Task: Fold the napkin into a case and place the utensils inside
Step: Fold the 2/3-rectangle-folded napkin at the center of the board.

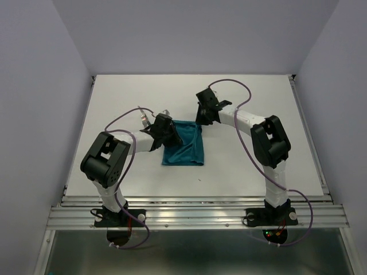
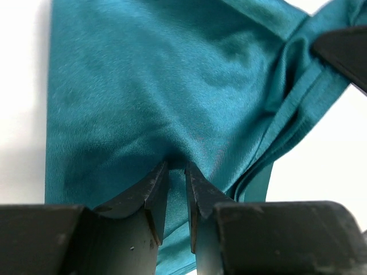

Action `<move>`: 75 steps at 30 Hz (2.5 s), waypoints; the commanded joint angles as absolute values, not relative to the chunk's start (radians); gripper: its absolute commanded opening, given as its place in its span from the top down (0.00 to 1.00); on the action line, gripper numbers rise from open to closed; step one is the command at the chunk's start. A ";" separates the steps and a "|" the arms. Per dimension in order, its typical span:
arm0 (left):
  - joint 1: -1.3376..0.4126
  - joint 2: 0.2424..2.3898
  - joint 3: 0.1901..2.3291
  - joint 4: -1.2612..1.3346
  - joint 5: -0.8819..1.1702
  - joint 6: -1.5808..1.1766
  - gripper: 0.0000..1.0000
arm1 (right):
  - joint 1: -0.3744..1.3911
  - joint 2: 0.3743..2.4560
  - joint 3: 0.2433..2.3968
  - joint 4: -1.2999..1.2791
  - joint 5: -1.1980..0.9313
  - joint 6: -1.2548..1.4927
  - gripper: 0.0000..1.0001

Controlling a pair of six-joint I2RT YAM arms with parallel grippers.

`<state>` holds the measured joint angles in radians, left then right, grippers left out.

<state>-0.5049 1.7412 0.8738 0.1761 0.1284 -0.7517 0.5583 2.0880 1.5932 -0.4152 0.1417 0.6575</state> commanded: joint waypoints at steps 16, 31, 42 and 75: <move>-0.598 1.747 0.811 0.184 0.175 -0.853 0.71 | 0.574 2.051 1.638 -0.483 0.130 0.538 0.99; -0.601 1.784 0.810 0.207 0.193 -0.857 0.72 | 0.592 2.022 1.635 -0.466 0.123 0.531 0.99; -0.601 1.790 0.811 0.210 0.196 -0.854 0.73 | 0.592 2.026 1.657 -0.466 0.138 0.540 0.99; -0.601 1.758 0.836 0.201 0.155 -0.825 0.73 | 0.611 2.011 1.620 -0.463 0.135 0.538 0.99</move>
